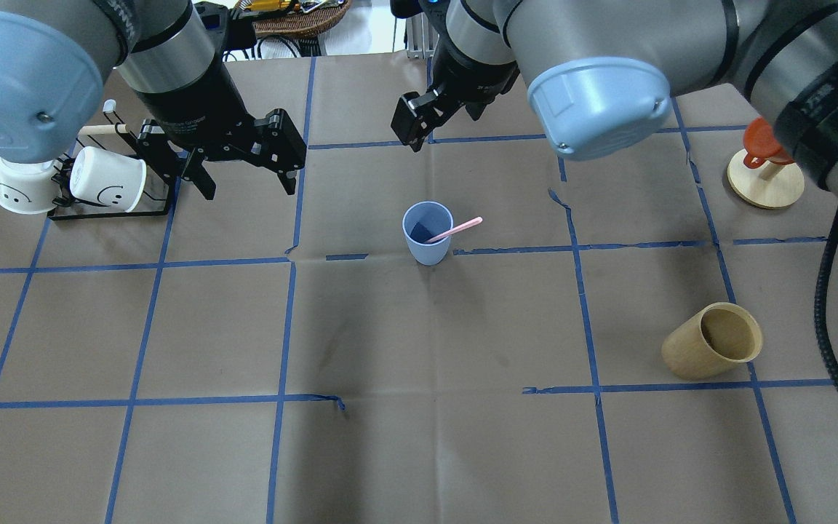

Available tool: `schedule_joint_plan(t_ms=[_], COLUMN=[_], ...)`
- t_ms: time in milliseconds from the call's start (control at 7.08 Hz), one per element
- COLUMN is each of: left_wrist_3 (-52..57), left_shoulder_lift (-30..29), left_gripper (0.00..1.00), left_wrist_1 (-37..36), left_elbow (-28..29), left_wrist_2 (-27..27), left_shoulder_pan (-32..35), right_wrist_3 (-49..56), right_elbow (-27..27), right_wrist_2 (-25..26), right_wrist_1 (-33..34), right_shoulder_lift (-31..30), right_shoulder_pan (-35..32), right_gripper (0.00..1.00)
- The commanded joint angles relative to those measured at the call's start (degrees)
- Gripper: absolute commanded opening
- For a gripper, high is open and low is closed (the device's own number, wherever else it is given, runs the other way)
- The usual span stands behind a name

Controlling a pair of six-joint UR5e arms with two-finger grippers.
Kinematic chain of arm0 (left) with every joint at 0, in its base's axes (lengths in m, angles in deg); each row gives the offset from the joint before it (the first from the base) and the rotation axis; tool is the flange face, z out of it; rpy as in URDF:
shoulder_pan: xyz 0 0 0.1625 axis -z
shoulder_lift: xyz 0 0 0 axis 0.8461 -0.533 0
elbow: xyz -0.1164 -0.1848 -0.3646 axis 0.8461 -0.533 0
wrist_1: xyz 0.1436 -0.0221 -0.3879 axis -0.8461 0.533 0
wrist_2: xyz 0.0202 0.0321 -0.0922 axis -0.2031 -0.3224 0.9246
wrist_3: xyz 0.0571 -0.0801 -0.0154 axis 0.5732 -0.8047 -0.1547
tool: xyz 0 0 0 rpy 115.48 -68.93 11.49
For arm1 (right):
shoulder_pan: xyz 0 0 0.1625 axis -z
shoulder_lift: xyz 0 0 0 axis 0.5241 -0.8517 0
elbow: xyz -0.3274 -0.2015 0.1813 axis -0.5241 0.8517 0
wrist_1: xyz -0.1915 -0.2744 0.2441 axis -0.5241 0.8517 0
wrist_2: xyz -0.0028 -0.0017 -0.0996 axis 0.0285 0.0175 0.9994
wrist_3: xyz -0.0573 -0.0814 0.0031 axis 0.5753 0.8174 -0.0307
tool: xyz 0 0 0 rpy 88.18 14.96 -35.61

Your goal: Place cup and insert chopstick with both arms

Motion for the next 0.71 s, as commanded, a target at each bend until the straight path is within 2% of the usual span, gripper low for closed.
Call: schedule_joint_plan(t_ms=[0,283,424,565], left_wrist_3=[-0.5,-0.4,-0.3,-0.3], left_shoulder_lift=[0.1,0.1,0.1,0.0], left_gripper=[1.0,1.0,1.0,1.0], left_wrist_1=[0.2,0.3,0.2,0.1], left_elbow=[0.0,0.0,0.0,0.0], left_wrist_2=[-0.7,-0.6,-0.6,-0.6], left_shoulder_pan=[0.0,-0.1,-0.1,-0.1], right_wrist_3=[-2.0,-5.8,-8.1,-11.1], right_elbow=[0.7,-1.6,-4.8,-7.5], right_wrist_2=[4.2,4.4,4.6,6.9], right_wrist_1=[-8.6,-17.9,-18.5,-18.8], right_shoulder_lift=[-3.8,-9.4,-11.0,-12.4], right_shoulder_pan=[5.0,11.3,13.0,13.8], right_gripper=[1.0,1.0,1.0,1.0])
